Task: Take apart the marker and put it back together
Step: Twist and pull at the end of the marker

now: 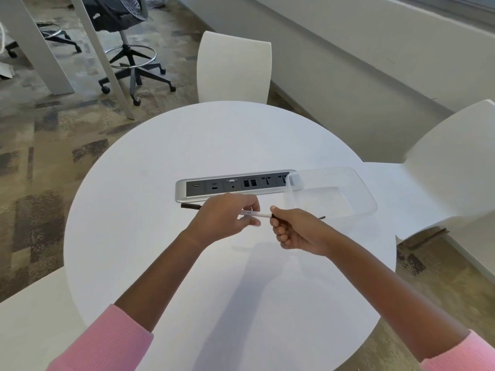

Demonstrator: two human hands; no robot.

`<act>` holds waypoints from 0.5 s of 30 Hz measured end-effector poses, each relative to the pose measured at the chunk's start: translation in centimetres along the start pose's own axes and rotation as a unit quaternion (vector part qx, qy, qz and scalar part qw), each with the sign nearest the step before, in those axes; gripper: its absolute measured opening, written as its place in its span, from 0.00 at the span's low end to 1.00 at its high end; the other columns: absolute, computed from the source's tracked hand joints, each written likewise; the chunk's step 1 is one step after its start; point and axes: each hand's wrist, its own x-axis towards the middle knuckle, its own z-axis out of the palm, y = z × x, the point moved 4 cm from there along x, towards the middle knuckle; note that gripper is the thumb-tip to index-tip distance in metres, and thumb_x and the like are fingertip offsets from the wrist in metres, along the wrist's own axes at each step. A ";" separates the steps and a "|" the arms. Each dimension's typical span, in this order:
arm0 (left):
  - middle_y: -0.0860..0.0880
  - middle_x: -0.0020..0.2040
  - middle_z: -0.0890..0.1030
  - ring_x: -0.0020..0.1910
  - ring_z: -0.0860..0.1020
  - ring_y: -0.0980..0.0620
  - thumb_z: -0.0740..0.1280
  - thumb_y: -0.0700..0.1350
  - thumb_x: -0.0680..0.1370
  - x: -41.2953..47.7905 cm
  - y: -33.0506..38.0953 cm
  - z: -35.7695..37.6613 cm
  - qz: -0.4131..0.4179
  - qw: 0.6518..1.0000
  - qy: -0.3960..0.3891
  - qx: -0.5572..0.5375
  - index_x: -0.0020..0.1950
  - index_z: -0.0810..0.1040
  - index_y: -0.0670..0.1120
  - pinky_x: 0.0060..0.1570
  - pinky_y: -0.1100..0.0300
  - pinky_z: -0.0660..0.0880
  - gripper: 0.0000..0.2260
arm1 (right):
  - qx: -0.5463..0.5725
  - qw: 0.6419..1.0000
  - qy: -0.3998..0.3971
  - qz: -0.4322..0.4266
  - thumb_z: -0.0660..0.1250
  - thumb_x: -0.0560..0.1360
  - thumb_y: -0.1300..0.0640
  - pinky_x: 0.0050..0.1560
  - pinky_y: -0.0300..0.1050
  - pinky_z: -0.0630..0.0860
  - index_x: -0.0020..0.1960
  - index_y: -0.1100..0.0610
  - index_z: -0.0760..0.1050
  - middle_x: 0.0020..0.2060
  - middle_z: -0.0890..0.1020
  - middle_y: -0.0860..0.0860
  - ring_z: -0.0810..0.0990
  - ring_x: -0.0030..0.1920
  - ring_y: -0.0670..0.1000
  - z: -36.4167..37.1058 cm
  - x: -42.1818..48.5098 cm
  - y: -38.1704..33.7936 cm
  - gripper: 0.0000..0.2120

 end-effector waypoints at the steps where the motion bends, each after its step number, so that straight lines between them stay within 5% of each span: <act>1: 0.57 0.35 0.75 0.32 0.69 0.56 0.67 0.51 0.73 0.0 0.1 -0.1 0.011 1.000 0.023 0.010 0.43 0.76 0.50 0.32 0.61 0.61 0.05 | 0.035 0.999 -0.006 0.013 0.55 0.78 0.48 0.22 0.33 0.63 0.29 0.54 0.65 0.20 0.66 0.45 0.63 0.21 0.44 0.2 0.0 0.1 0.21; 11: 0.47 0.33 0.82 0.30 0.76 0.46 0.64 0.47 0.75 -0.9 1.3 -0.5 0.083 0.984 0.151 0.036 0.42 0.82 0.44 0.28 0.61 0.63 0.09 | 0.108 0.991 0.066 -0.050 0.57 0.78 0.49 0.21 0.32 0.58 0.27 0.54 0.60 0.18 0.61 0.44 0.58 0.20 0.44 0.9 -0.1 -0.2 0.22; 15: 0.51 0.33 0.82 0.26 0.70 0.59 0.65 0.46 0.77 -0.6 1.0 -0.3 0.040 0.991 0.118 -0.038 0.42 0.81 0.44 0.28 0.63 0.60 0.09 | 0.098 0.982 0.103 -0.125 0.57 0.78 0.51 0.22 0.33 0.58 0.28 0.54 0.60 0.18 0.61 0.43 0.58 0.20 0.43 1.0 -0.3 -0.5 0.21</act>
